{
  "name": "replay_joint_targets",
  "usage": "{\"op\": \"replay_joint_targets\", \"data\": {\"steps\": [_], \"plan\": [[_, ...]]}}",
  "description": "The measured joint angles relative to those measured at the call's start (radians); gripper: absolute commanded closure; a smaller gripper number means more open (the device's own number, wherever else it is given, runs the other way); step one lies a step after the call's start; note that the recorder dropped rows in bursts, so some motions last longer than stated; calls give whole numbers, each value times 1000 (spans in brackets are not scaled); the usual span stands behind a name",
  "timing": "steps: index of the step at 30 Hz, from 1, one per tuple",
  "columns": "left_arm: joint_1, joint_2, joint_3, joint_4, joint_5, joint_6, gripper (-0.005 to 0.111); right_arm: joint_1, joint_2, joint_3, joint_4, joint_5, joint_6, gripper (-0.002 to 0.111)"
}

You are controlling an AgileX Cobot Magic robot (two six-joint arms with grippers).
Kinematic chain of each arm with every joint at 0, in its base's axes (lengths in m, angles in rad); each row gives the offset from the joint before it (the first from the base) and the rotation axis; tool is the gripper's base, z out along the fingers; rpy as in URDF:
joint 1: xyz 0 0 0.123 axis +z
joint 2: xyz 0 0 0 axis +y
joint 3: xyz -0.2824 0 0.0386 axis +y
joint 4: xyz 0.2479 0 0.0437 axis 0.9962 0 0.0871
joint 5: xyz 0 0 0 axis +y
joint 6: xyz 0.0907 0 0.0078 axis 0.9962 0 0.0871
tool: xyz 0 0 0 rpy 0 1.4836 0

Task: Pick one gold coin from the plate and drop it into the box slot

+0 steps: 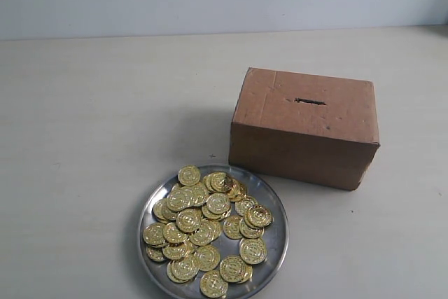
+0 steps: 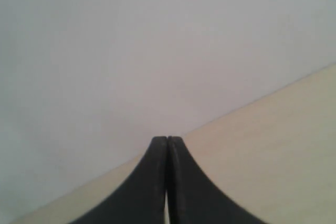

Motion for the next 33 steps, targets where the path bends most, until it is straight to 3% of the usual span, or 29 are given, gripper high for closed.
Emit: {"op": "replay_joint_targets", "data": {"steps": [4, 18, 24, 33], "plan": [[-93, 0, 19, 54, -1, 0, 107, 0, 0, 0, 0, 0, 0, 108], [-95, 0, 20, 72, 148, 0, 107, 0, 0, 0, 0, 0, 0, 108], [-95, 0, 20, 72, 292, 0, 107, 0, 0, 0, 0, 0, 0, 108], [-95, 0, 20, 72, 298, 0, 107, 0, 0, 19, 0, 6, 37, 108]]}}
